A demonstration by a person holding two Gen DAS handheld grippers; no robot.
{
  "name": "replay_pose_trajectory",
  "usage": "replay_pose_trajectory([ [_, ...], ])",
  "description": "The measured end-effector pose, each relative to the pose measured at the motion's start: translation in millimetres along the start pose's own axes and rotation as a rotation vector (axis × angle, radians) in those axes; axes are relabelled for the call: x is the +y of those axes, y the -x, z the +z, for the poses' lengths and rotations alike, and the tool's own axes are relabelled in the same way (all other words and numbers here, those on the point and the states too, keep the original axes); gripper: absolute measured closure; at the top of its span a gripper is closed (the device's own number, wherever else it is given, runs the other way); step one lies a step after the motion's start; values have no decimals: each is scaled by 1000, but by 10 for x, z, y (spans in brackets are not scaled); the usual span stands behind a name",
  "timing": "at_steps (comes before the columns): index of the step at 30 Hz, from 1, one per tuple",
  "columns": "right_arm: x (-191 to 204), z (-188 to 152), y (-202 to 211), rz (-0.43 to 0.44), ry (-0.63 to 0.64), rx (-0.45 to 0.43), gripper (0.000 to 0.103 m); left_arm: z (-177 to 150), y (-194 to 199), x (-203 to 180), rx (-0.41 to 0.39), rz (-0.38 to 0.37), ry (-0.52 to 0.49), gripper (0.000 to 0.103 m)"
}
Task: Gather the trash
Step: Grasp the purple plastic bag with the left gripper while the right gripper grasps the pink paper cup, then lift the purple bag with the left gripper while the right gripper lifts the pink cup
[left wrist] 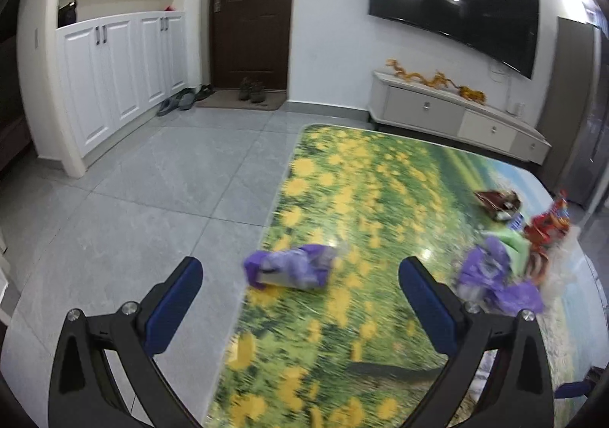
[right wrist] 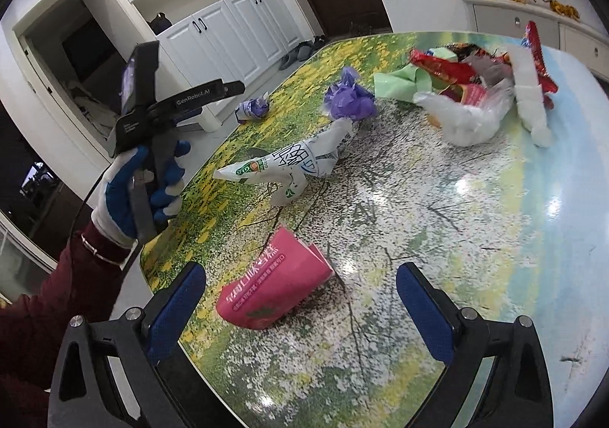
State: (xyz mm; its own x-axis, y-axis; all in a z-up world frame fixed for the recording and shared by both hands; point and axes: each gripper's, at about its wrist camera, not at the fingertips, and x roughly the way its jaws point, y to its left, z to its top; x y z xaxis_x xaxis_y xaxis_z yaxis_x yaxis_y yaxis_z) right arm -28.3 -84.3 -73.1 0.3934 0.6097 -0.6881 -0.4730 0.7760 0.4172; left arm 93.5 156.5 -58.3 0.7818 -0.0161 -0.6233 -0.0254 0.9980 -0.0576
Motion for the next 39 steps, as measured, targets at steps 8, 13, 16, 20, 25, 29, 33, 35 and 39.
replay_pose_trajectory([
  [8, 85, -14, -78, 52, -5, 29, 18, 71, -133, 58, 6, 38, -65, 0],
  [13, 110, 0, -104, 58, -14, 34, 26, 141, -322, 124, 30, 52, -128, 0],
  [16, 106, 2, -119, 56, -20, 42, 29, 173, -451, 144, 53, 41, -150, 0],
  [20, 123, 14, -145, 50, -23, 54, 32, 175, -557, 191, 94, -16, -143, 0],
  [25, 109, 22, -167, 35, -21, 58, 42, 105, -601, 163, 159, -71, -140, 26],
  [29, 52, 16, -161, 30, -34, 57, 53, 24, -578, 56, 188, -103, -162, 46],
  [33, 27, 2, -128, 33, -34, 54, 57, -16, -530, -47, 185, -111, -185, 55],
  [35, 26, -10, -98, 40, -27, 51, 60, -36, -497, -89, 182, -114, -190, 57],
  [39, 9, 2, -43, 51, -21, 35, 67, -74, -430, -182, 173, -120, -192, 59],
])
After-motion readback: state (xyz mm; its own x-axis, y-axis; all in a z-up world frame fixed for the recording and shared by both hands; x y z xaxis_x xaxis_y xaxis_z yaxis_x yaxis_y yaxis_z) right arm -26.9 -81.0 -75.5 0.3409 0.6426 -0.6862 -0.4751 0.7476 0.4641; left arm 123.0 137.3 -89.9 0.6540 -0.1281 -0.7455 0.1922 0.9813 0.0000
